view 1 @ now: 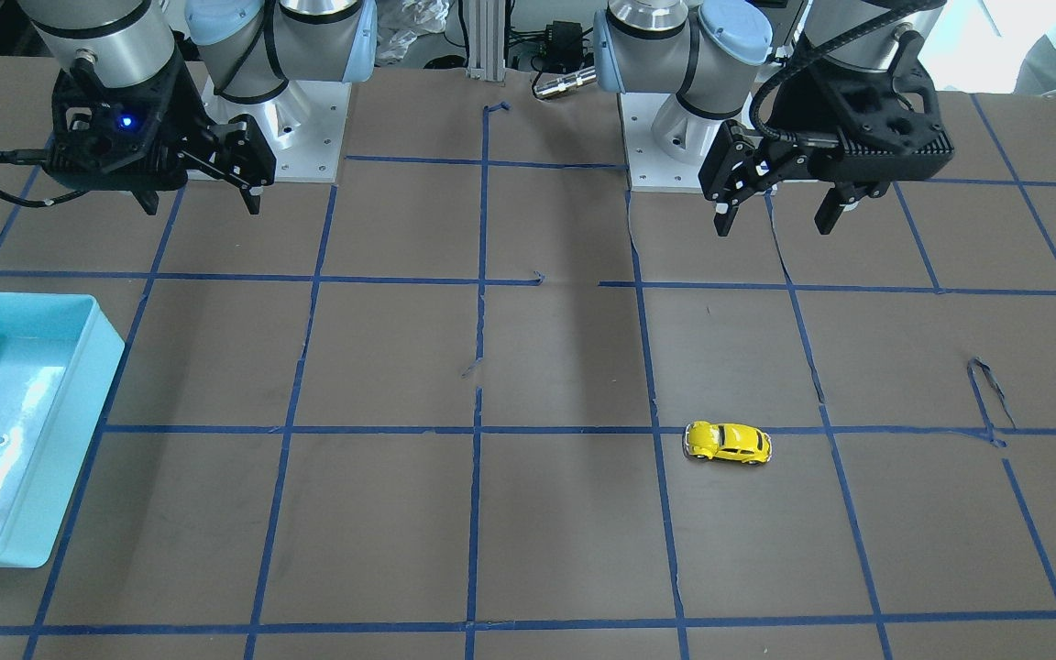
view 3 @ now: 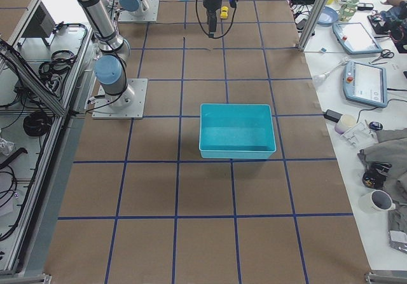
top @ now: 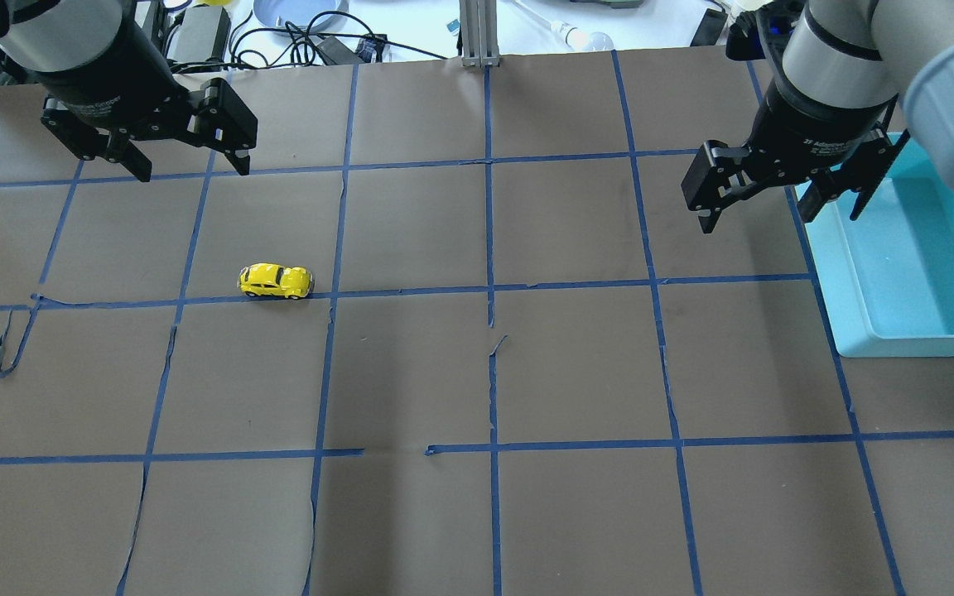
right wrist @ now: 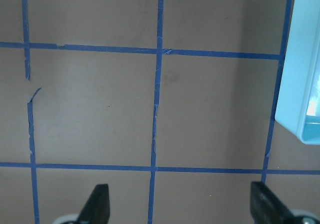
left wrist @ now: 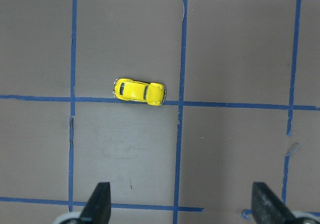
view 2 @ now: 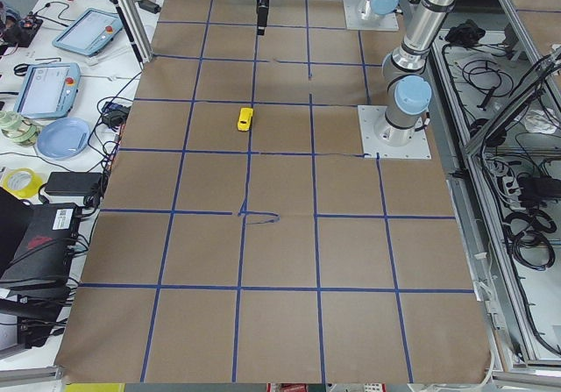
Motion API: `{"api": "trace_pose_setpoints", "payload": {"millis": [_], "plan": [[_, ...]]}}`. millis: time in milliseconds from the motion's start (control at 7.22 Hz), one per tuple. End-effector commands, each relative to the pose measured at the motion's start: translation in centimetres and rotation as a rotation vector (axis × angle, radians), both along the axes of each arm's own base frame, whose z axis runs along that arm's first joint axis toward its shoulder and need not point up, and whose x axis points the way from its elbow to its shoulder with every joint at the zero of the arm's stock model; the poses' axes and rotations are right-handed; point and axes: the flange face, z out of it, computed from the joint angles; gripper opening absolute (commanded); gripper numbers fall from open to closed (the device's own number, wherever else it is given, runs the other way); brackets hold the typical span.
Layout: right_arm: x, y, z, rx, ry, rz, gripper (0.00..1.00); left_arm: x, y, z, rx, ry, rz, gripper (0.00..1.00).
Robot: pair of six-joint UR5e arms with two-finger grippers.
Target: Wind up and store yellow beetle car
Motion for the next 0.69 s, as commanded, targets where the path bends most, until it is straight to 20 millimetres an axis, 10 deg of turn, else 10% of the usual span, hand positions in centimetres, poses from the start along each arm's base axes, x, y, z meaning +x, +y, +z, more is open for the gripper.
{"api": "trace_pose_setpoints", "payload": {"millis": [0, 554], "plan": [[-0.07, -0.01, -0.06, 0.004, 0.0, 0.003, 1.0, -0.01, -0.03, -0.07, -0.008, 0.0, -0.003, 1.0], [-0.07, -0.03, -0.04, 0.002, 0.0, -0.001, 1.0, -0.06, -0.12, 0.15, -0.028, -0.002, -0.004, 1.0]]}}
